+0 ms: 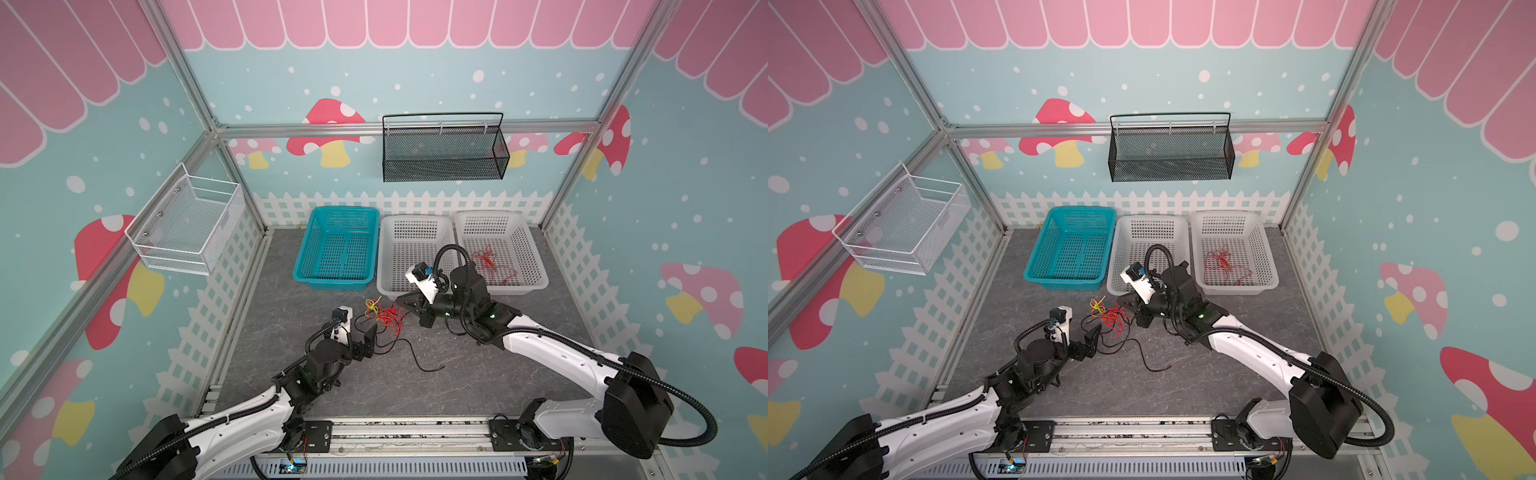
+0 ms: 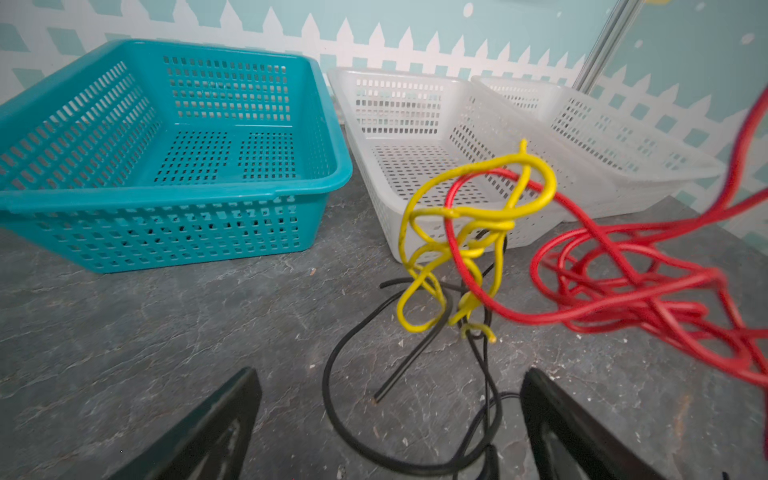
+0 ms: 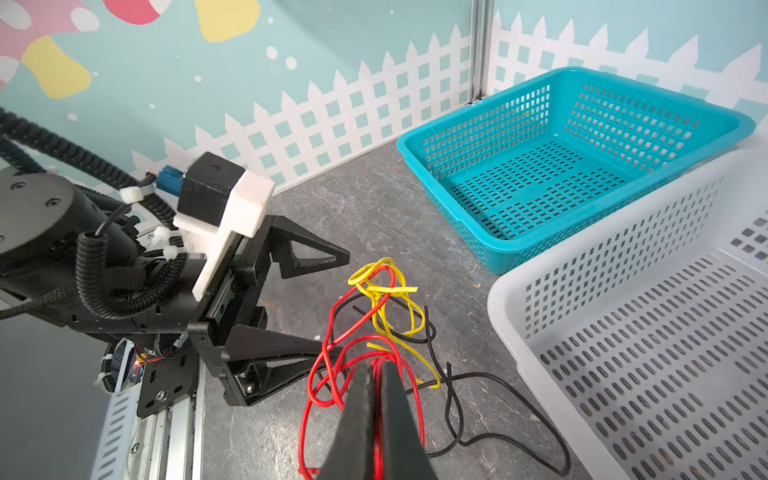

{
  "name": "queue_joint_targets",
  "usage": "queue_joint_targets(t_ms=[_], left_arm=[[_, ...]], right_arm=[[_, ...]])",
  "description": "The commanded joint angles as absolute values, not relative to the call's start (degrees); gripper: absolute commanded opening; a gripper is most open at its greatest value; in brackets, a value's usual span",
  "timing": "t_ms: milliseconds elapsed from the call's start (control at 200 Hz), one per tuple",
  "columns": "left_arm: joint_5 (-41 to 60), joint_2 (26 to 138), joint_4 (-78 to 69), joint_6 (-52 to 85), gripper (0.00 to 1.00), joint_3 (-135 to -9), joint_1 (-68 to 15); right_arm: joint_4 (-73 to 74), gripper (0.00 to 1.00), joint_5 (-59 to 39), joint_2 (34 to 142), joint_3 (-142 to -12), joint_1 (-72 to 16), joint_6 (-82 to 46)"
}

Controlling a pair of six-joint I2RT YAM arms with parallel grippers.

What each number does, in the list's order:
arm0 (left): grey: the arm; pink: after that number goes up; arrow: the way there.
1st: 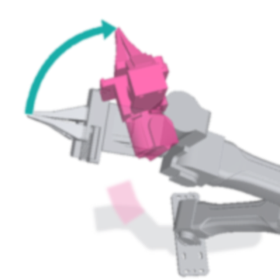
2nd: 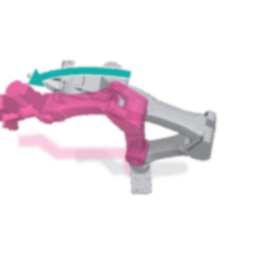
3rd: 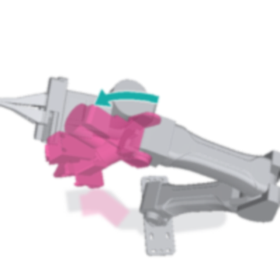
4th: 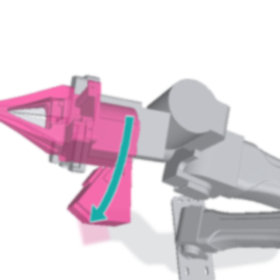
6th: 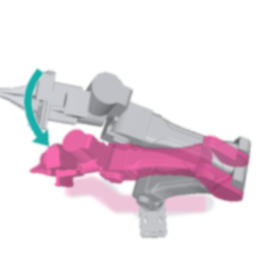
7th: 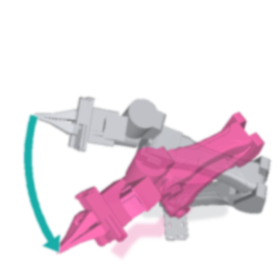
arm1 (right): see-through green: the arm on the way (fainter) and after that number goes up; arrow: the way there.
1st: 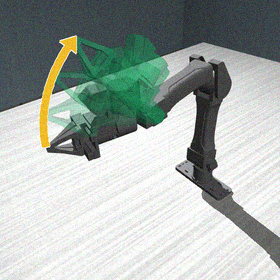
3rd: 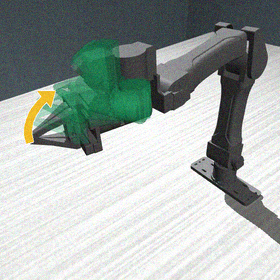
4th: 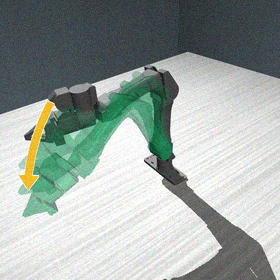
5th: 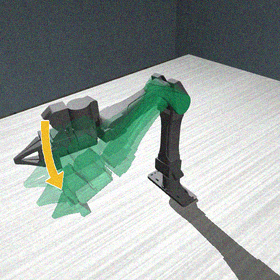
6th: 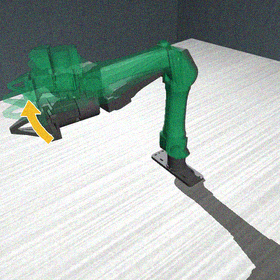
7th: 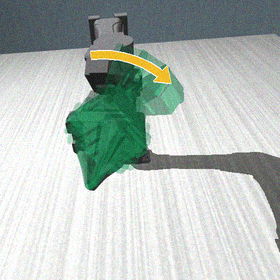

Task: Untangle the cables
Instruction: 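Grasp a red wire in the tangle with the right gripper and lift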

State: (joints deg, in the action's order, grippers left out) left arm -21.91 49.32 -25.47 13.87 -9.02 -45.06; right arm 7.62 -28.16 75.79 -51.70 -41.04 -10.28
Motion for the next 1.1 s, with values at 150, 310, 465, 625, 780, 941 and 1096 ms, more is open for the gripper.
queue_joint_targets(t_ms=[150,310,465,625,780,941,1096], left_arm=[[-21.1,55.0,-39.3,10.0,0.97,-8.4,-44.7],[-24.1,58.8,-44.5,9.1,0.89,-8.8,-44.7],[-26.8,59.2,-46.5,8.5,0.63,-9.0,-44.7],[-26.4,57.0,-42.1,8.0,0.27,-9.8,-44.7],[-27.3,53.0,-33.6,9.3,0.00,-10.2,-44.7],[-27.8,47.9,-27.4,10.6,0.00,-8.7,-44.7],[-28.1,42.9,-21.5,11.4,0.00,-7.8,-44.7]], right_arm=[[10.4,0.00,-34.9,75.4,-51.2,-41.5,-10.0],[10.9,0.00,-37.5,75.0,-51.2,-41.6,-10.5],[11.0,0.00,-38.3,74.9,-50.9,-41.6,-11.0],[10.3,0.00,-32.8,73.7,-50.5,-41.6,-11.2],[6.8,0.00,-20.5,71.8,-50.4,-41.6,-10.9],[1.7,0.00,-10.7,71.3,-50.7,-41.6,-9.2],[-2.2,0.00,-3.4,71.1,-50.7,-41.5,-8.0]])
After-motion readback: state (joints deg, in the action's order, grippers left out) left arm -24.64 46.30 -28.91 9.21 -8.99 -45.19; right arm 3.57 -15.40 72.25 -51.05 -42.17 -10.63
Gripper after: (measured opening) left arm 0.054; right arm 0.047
